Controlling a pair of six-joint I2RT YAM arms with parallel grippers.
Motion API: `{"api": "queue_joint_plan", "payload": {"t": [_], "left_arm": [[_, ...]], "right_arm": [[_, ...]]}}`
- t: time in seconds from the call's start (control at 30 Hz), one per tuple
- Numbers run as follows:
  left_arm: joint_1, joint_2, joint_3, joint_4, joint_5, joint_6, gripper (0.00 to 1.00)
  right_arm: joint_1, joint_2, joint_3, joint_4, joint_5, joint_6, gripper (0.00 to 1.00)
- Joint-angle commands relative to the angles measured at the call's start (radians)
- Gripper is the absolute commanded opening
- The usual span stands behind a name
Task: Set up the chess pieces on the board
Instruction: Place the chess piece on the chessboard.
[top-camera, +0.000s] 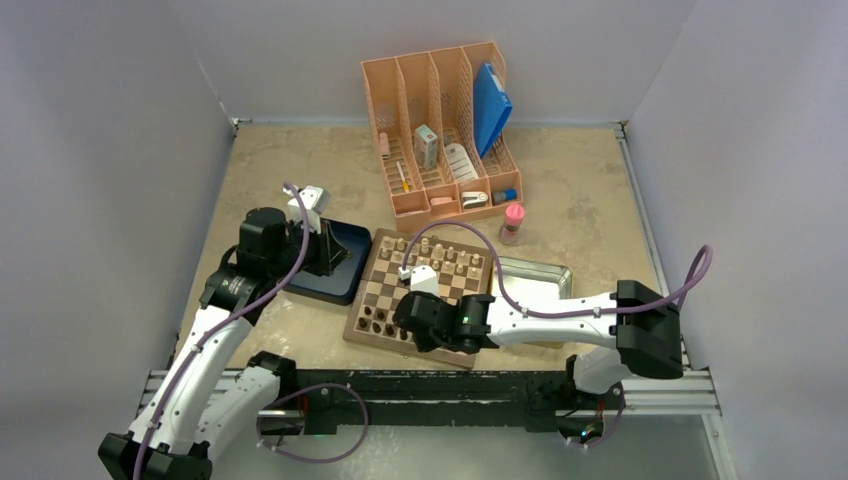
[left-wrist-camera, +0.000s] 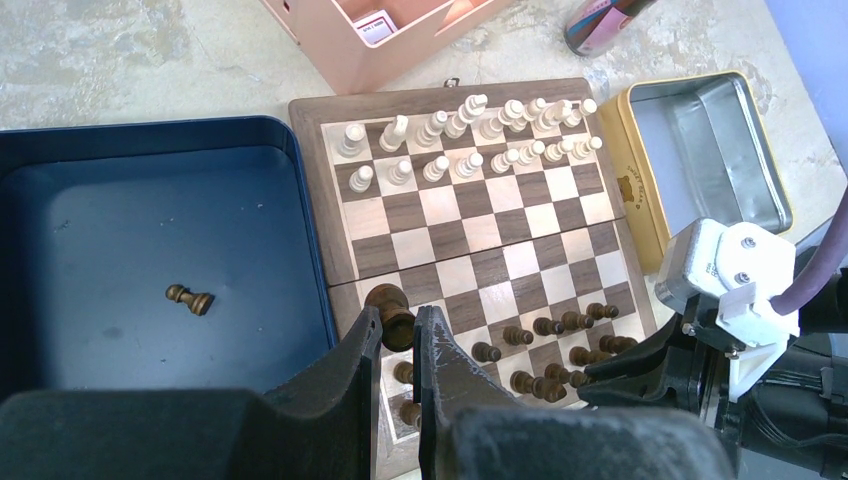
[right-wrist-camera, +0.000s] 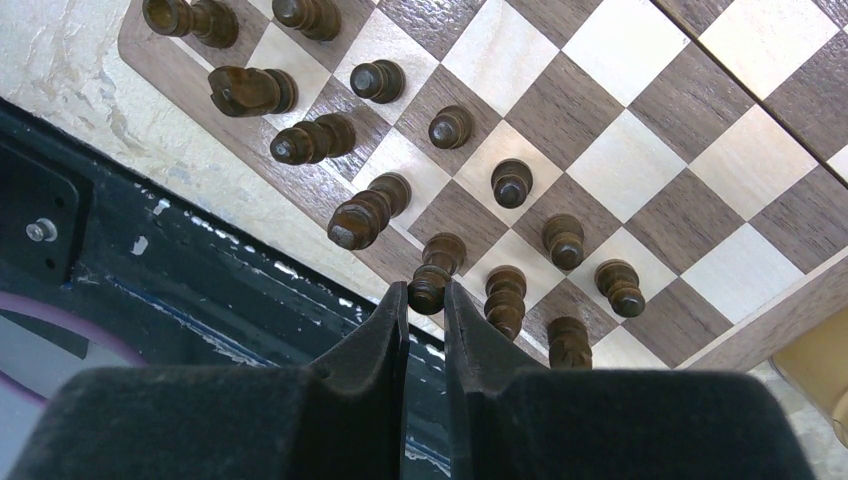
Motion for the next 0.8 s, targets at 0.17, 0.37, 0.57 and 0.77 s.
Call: {"api": "queue_joint_plan", "payload": {"t": [0.17, 0.37, 0.57, 0.77], "left_arm": [[0.004, -0.002, -0.002, 0.036, -0.001, 0.027, 0.00], [0.004, 0.003, -0.002, 0.036, 0.002, 0.027, 0.00], [0.004, 0.003, -0.001, 0.036, 0.005, 0.027, 0.00], [0.004, 0.005, -0.002, 0.038, 0.006, 0.027, 0.00]], "right_arm": [[0.003, 0.025, 0.018, -0.030, 0.043, -0.008, 0.13], [0.002, 0.004, 0.030, -0.044, 0.071, -0.004, 0.13], [0.002, 0.011, 0.030, -0.039, 0.076, -0.010, 0.13], [0.002, 0.012, 0.030, -0.027, 0.074, -0.012, 0.13]]}}
